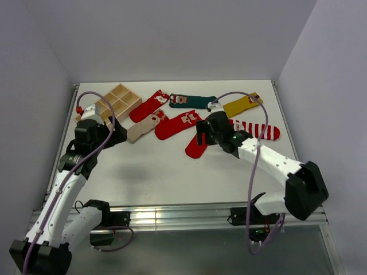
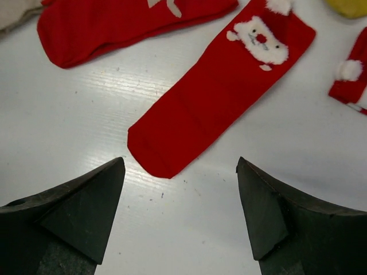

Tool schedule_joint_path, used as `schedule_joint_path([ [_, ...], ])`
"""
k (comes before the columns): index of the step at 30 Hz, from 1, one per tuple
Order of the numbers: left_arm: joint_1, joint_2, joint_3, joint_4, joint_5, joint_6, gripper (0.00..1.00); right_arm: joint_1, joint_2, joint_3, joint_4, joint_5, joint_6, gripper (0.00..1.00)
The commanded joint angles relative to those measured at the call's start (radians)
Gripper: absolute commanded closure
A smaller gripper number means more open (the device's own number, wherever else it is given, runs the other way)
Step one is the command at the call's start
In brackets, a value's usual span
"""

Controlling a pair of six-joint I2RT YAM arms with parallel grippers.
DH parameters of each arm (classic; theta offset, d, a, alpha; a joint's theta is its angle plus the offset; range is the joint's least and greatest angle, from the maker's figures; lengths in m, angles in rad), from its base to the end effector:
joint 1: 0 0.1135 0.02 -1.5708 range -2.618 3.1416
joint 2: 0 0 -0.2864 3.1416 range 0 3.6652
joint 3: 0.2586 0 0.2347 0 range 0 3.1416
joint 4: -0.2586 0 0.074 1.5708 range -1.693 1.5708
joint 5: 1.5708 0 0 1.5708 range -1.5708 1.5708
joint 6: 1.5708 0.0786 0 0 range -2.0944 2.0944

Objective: Roll the socks
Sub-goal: Adjust the sock at the center of the board.

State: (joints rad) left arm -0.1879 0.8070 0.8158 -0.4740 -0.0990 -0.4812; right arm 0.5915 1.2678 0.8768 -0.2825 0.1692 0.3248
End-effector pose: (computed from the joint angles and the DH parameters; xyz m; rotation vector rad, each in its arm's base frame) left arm 0.1825 -0.0268 0.3141 -0.3611 2.0164 -0.3190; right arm 0.2445 0.1483 0.2614 -0.2080 2.2413 0.3078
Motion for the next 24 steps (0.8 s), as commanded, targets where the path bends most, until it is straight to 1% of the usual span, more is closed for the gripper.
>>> schedule_joint_path([
  [1, -0.002, 0.067, 0.008, 0.051, 0.09, -0.011, 0.01, 0.005, 0.109, 0.08, 0.049, -0.045, 0.003, 0.15],
  [5, -0.002, 0.095, -0.017, 0.07, 0.09, 0.004, 0.01, 0.005, 0.224, 0.117, 0.062, -0.063, -0.024, 0.25],
  [8, -0.002, 0.087, -0.038, 0.072, 0.071, 0.018, 0.01, 0.008, 0.324, 0.146, 0.06, -0.083, -0.032, 0.37],
  [10, -0.002, 0.087, -0.043, 0.071, 0.062, 0.021, 0.01, 0.014, 0.358, 0.154, 0.062, -0.085, -0.03, 0.4],
  [12, -0.002, 0.086, -0.046, 0.069, 0.059, 0.023, 0.01, 0.024, 0.401, 0.166, 0.054, -0.079, -0.03, 0.44],
  [17, -0.004, 0.083, -0.041, 0.066, 0.045, 0.024, 0.01, 0.065, 0.473, 0.191, 0.016, -0.074, -0.01, 0.48],
  [20, -0.002, 0.084, -0.046, 0.066, 0.044, 0.026, 0.0, 0.079, 0.484, 0.186, -0.015, -0.082, 0.013, 0.5],
  [24, -0.004, 0.086, -0.046, 0.069, 0.05, 0.024, 0.01, 0.123, 0.482, 0.189, -0.056, -0.108, 0.052, 0.5],
])
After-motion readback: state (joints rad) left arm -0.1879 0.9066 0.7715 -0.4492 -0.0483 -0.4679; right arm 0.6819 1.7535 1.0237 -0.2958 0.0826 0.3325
